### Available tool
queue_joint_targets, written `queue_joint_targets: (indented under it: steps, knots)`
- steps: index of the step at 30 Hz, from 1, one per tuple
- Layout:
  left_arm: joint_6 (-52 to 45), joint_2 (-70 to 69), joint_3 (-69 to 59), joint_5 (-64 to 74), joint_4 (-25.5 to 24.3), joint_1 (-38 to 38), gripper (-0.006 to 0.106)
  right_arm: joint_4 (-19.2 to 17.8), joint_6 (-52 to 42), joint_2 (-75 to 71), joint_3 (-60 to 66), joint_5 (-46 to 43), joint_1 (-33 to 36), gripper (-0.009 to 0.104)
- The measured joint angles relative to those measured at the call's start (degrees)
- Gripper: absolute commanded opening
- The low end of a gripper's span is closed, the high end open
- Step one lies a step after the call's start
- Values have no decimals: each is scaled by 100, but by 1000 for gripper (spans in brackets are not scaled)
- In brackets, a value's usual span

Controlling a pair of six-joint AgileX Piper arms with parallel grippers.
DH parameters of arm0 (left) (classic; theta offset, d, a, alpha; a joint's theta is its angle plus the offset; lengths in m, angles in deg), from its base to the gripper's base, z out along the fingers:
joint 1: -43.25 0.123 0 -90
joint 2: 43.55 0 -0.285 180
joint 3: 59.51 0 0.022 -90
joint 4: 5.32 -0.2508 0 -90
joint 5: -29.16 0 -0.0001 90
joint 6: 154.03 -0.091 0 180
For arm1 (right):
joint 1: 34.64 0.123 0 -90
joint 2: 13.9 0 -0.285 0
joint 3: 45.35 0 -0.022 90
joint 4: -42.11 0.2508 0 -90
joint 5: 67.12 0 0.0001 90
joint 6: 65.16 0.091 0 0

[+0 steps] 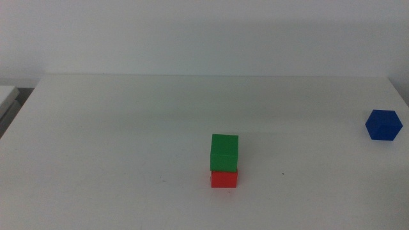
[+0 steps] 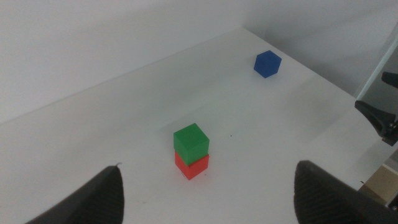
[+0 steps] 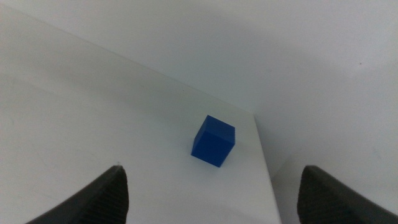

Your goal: Stack red cubes first, then green, then blue cubes in a specific spot.

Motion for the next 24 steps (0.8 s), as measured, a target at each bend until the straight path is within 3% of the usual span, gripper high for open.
queue_joint_targets:
  steps: [5, 10, 15, 19, 24]
  knots:
    - [0, 0, 0, 0, 0, 0, 94, -201, 170, 0, 0, -356, 0, 91]
    - [0, 0, 0, 0, 0, 0, 94, 596, 1490, 0, 0, -419, 0, 91]
    - [0, 0, 0, 0, 0, 0, 94, 1162, 2532, 0, -70, -737, 0, 91]
    - [21, 0, -12, 0, 0, 0, 94, 1162, 3081, 1034, -1277, -75, 0, 91]
    - [21, 0, -12, 0, 0, 0, 94, 1095, 3219, 3209, -3651, 1683, 0, 91]
